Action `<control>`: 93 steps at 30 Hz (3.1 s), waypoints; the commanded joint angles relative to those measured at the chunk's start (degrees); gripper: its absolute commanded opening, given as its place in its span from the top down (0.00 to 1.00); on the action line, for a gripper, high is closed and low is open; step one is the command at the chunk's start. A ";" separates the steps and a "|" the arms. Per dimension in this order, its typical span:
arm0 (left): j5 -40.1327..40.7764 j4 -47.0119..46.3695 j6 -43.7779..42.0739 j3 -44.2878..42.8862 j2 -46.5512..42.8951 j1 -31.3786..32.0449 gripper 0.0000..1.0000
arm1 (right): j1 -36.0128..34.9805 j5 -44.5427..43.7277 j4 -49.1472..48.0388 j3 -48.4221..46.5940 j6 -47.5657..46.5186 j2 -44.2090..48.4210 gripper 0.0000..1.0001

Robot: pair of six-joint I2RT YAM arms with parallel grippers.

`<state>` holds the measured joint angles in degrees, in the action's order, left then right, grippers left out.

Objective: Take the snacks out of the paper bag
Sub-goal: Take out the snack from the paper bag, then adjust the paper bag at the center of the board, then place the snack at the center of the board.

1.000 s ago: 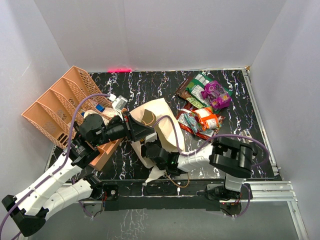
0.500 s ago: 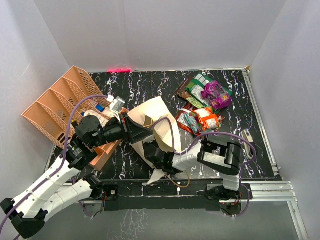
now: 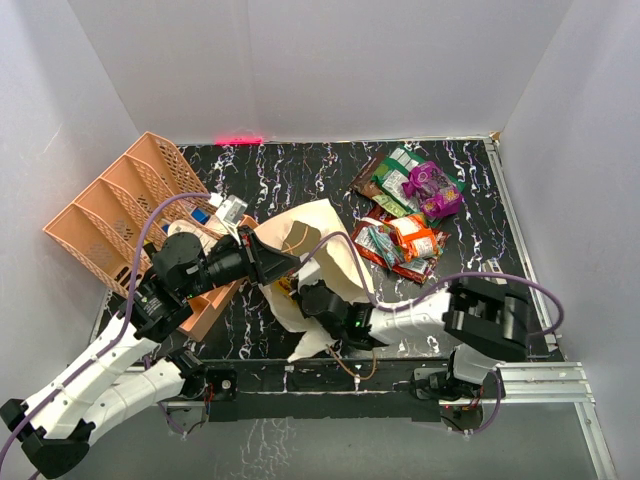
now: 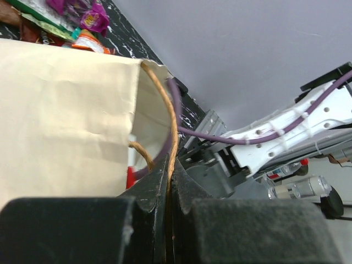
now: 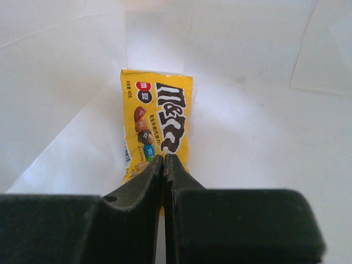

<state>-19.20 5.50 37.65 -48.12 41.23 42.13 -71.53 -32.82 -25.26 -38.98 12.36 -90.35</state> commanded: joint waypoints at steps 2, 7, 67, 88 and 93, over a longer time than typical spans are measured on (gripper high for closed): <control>5.45 2.86 -0.56 -2.29 -1.41 0.15 1.00 | -0.39 4.45 4.59 2.52 0.15 10.63 0.93; 5.58 4.66 -0.98 -3.49 0.03 0.15 1.00 | -0.37 9.02 12.03 3.66 -2.61 19.81 0.93; -3.28 -19.40 32.99 -18.96 22.10 0.15 1.00 | 54.21 15.94 19.65 -13.68 -6.42 15.96 0.93; -12.41 -42.43 45.78 -24.14 30.54 0.81 1.00 | 56.21 20.20 20.64 -16.00 -6.10 12.22 0.93; -12.74 -50.20 49.53 -23.43 31.49 2.09 1.00 | 59.41 21.58 22.33 -16.51 -5.53 12.38 0.93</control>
<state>-28.25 -32.38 81.73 -70.70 75.02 43.13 -14.41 -12.29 -1.26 -52.45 5.67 -78.67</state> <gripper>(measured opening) 0.007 0.077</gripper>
